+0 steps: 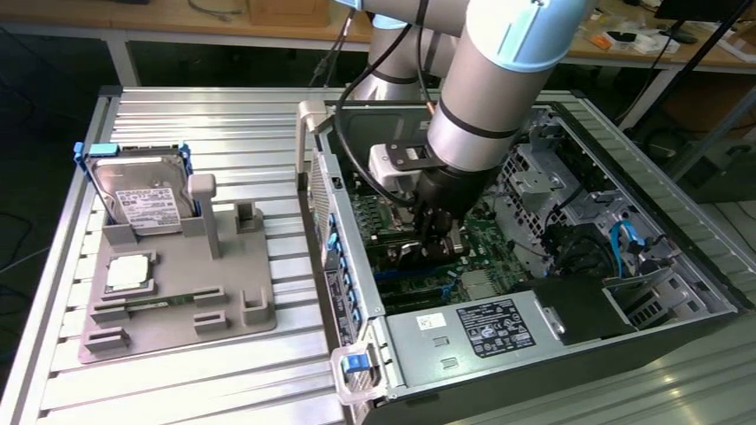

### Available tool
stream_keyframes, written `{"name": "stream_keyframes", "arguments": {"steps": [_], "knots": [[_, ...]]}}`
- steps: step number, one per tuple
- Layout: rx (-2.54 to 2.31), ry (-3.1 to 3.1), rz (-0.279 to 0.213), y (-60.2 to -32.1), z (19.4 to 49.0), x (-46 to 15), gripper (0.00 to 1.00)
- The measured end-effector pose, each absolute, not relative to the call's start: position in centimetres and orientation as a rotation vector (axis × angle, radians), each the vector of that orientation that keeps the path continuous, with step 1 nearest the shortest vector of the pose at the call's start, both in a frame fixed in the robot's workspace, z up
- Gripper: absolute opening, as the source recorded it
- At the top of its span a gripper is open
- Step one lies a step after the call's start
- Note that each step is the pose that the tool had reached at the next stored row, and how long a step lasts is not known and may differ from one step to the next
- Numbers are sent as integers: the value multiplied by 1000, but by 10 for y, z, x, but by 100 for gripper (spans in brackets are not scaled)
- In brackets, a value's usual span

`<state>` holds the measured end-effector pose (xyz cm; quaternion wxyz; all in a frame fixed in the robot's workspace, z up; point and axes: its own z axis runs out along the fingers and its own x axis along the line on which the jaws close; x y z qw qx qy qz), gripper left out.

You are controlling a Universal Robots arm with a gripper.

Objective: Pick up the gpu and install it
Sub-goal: 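Insert the gpu into the slot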

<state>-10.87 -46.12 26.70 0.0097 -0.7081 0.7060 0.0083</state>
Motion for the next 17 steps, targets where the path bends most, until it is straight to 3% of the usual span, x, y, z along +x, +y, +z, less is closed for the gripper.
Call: {"name": "stream_keyframes", "arguments": {"steps": [17], "knots": [[-2211, 2204, 26, -464, 267, -110, 27]]}}
